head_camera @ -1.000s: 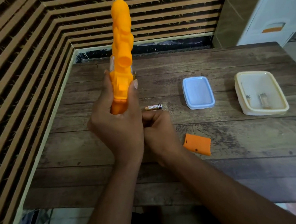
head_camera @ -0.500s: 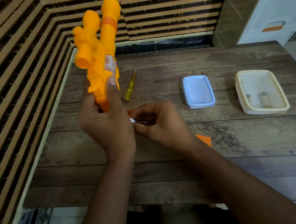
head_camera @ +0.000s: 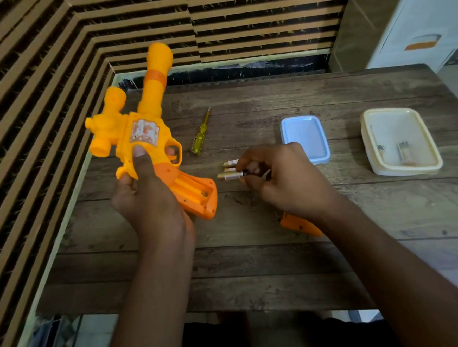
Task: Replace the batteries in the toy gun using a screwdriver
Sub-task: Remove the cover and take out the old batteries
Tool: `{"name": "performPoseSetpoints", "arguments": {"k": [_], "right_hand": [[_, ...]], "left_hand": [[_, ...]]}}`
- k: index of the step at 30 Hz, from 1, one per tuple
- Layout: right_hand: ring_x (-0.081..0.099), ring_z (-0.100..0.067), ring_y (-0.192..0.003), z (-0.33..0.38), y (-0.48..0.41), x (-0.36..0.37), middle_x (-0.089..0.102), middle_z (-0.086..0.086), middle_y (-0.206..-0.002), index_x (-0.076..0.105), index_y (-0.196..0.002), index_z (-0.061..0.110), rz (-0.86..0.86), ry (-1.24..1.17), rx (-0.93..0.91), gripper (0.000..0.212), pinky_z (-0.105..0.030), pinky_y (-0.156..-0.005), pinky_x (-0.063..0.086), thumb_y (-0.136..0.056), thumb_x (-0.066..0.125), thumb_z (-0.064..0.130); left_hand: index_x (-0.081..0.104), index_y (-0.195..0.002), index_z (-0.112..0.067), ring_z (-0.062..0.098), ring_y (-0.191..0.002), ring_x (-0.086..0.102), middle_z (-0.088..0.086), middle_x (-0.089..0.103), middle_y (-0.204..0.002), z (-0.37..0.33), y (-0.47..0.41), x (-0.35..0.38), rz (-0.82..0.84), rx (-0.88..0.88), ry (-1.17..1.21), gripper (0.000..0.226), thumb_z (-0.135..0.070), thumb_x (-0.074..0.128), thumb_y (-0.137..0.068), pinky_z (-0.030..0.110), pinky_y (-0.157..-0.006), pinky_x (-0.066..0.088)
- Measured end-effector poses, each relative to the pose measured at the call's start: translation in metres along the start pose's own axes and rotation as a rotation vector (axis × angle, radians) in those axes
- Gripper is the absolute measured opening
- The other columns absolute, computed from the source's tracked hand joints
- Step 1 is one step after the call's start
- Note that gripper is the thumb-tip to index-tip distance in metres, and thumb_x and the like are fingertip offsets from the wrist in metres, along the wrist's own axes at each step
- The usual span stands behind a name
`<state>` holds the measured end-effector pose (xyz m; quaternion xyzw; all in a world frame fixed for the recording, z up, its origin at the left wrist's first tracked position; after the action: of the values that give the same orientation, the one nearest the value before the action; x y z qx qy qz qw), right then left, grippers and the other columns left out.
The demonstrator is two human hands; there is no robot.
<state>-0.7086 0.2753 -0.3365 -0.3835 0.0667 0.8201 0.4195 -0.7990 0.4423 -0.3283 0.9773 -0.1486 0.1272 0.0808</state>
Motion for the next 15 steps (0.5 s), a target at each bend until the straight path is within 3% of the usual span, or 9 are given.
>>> {"name": "performPoseSetpoints", "arguments": {"k": [4, 6, 9, 13, 15], "right_hand": [[0.065, -0.019, -0.080, 0.003, 0.001, 0.004, 0.072, 0.001, -0.082, 0.075, -0.087, 0.025, 0.113, 0.115, 0.014, 0.007, -0.034, -0.072, 0.055, -0.084, 0.074, 0.019], [0.062, -0.021, -0.086, 0.001, 0.001, 0.008, 0.068, 0.000, -0.083, 0.061, -0.078, 0.033, 0.162, 0.147, 0.064, 0.017, -0.034, -0.073, 0.054, -0.085, 0.075, 0.029], [0.063, -0.022, -0.087, 0.000, 0.001, 0.010, 0.067, -0.001, -0.082, 0.049, -0.069, 0.035, 0.184, 0.174, 0.072, 0.031, -0.036, -0.073, 0.056, -0.084, 0.075, 0.028], [0.066, -0.021, -0.083, -0.001, -0.002, 0.008, 0.070, -0.002, -0.084, 0.067, -0.082, 0.026, 0.204, 0.153, 0.093, 0.010, -0.040, -0.074, 0.059, -0.083, 0.077, 0.026], [0.068, -0.025, -0.083, -0.002, -0.003, 0.008, 0.072, -0.006, -0.086, 0.075, -0.091, 0.021, 0.204, 0.163, 0.095, 0.009, -0.041, -0.075, 0.060, -0.083, 0.075, 0.025]], "left_hand": [[0.067, -0.089, -0.022, 0.001, -0.063, 0.073, -0.015, 0.075, -0.063, 0.004, 0.000, 0.000, -0.005, -0.079, 0.021, 0.018, -0.027, 0.062, -0.106, 0.024, -0.063, 0.060], [0.066, -0.089, -0.022, 0.000, -0.062, 0.073, -0.016, 0.074, -0.062, 0.007, -0.002, -0.001, -0.001, -0.110, 0.019, 0.019, -0.027, 0.061, -0.106, 0.021, -0.060, 0.058], [0.066, -0.091, -0.023, 0.003, -0.068, 0.075, -0.011, 0.077, -0.068, 0.013, -0.006, -0.003, 0.014, -0.166, 0.016, 0.017, -0.030, 0.063, -0.105, 0.025, -0.064, 0.061], [0.065, -0.094, -0.025, 0.004, -0.068, 0.076, -0.009, 0.077, -0.080, 0.022, -0.013, -0.008, -0.015, -0.245, 0.011, 0.014, -0.034, 0.066, -0.103, 0.029, -0.066, 0.061], [0.065, -0.096, -0.026, 0.006, -0.074, 0.077, -0.006, 0.077, -0.089, 0.025, -0.014, -0.009, -0.004, -0.277, 0.005, 0.012, -0.036, 0.066, -0.103, 0.036, -0.076, 0.064]]}}
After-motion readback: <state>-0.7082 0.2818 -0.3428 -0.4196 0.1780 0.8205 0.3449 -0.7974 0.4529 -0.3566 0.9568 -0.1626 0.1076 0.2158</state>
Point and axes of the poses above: each hand's wrist, its own y-axis away from the middle knuckle, its own x-axis out of the palm, z = x × y, the point moved 2 cm from there along -y, towards the middle knuckle
